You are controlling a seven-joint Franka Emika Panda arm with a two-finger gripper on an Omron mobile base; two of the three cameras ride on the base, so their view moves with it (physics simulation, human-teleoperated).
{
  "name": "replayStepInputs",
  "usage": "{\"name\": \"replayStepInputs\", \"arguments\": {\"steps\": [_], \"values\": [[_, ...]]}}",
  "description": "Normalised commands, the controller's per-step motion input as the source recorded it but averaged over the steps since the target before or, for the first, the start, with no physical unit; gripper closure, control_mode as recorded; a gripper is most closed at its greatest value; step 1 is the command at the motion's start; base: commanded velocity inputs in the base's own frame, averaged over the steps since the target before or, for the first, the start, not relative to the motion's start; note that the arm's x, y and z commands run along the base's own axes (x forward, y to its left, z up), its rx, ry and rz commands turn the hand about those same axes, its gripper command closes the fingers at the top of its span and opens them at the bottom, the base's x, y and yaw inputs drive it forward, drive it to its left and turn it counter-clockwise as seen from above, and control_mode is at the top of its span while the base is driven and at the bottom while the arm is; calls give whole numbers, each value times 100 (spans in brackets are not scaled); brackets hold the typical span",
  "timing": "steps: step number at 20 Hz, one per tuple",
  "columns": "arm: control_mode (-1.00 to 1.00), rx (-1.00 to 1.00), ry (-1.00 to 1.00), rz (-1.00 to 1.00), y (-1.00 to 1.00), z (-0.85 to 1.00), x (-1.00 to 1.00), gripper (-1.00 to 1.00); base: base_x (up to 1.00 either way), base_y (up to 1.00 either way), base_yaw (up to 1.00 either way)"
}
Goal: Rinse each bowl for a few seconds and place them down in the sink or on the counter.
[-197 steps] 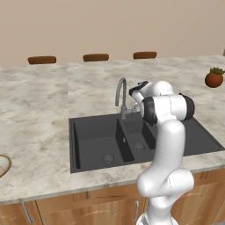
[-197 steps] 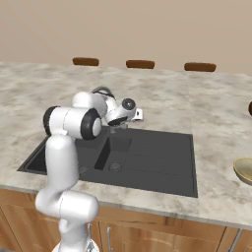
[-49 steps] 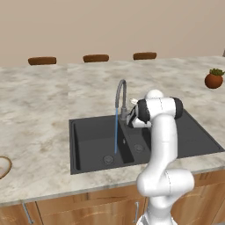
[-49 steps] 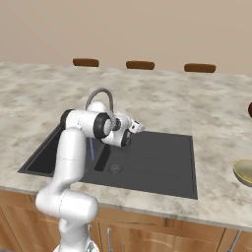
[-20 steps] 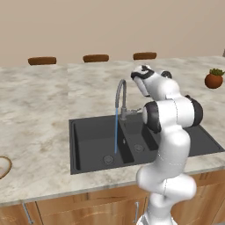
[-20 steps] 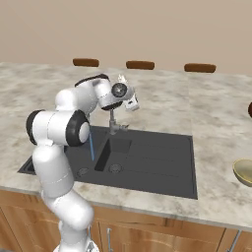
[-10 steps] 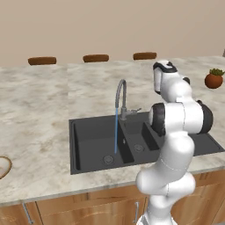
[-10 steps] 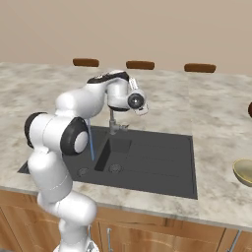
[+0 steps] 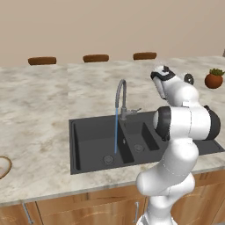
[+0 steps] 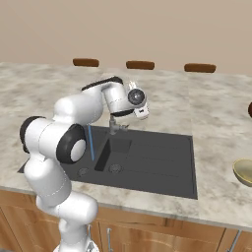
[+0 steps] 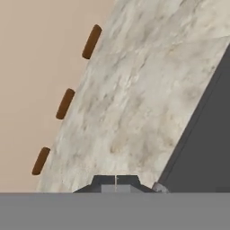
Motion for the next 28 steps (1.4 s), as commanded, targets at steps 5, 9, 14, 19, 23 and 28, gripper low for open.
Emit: {"name": "replayStepInputs", "arguments": {"steps": [5, 9, 14, 19, 23, 28], "values": [[-100, -3, 40, -4, 1, 36, 1, 100, 0, 0, 0], [-100, 6, 29, -6, 0, 52, 0, 100, 0, 0, 0], [-100, 3, 6, 2, 3, 50, -9, 100, 0, 0, 0], [-100, 0, 7, 10, 35, 17, -17, -100, 0, 0, 0], [-100, 2, 2, 12, 21, 6, -18, -100, 0, 0, 0], [-100, 0, 0, 9, 33, -6, -26, -100, 0, 0, 0]]}}
